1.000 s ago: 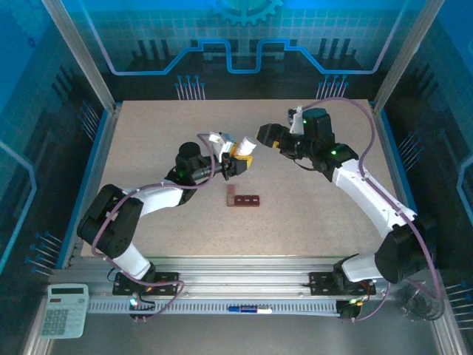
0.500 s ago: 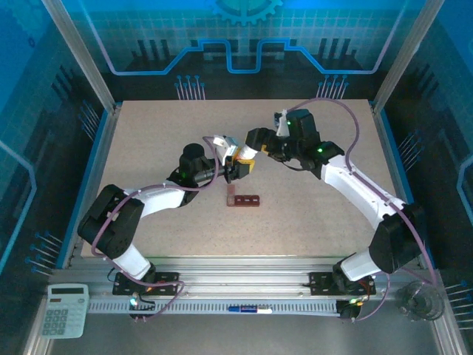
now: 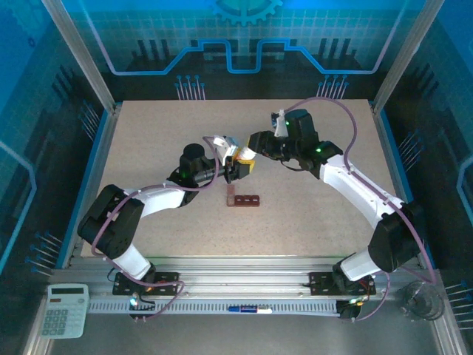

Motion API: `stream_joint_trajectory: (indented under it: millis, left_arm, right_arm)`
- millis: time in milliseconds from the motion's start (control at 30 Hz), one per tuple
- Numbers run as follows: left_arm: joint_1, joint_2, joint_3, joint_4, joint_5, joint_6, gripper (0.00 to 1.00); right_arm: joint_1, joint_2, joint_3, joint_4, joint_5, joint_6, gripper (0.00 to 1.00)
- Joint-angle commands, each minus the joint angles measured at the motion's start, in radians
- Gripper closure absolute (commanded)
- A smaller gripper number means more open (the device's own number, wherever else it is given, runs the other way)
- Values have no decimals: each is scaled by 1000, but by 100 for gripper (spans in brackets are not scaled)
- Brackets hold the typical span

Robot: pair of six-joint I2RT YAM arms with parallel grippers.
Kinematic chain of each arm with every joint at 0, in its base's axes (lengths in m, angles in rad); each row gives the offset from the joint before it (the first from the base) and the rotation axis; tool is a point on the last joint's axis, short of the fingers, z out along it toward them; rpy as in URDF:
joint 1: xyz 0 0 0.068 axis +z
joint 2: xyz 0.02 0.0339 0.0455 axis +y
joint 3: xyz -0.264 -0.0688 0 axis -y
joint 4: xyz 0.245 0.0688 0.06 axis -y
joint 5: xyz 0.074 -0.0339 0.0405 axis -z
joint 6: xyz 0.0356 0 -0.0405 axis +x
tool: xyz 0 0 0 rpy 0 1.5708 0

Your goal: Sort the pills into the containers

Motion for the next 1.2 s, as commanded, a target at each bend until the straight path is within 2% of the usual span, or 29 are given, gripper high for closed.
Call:
stream_joint_trajectory:
  millis: [0,200,300,433,500,567,700,967,1167]
  left_arm:
    - [-1,-25,22,37,32,-10,100]
    - [31,-13,26,173,173,-178,100]
    - [39,7,34,239,220,-267,100]
    - [41,27,36,275,230,-309,100]
    - [41,28,35,264,220,-294,100]
    - [41,22,36,227,205,-259,100]
    - [41,-5,38,120,156,-161,100]
    - [8,-66,47,-112,15,84,100]
    - [-10,-69,53,-144,-20,138,100]
  right_arm:
    - [-29,-3,-5,51,-97,-144,60]
    - [-88,-33,-56,169,-316,-371,55]
    - [-105,-27,-56,185,-392,-399,54]
    - [-117,-29,-60,214,-408,-380,42]
    - [-134,-45,-75,245,-394,-325,30]
    - [-151,-67,-99,285,-386,-266,24]
    - [-177,-117,-153,366,-349,-129,17]
    - [-172,-137,-146,181,-85,101,17]
    - [-127,-84,-100,103,-35,124,16]
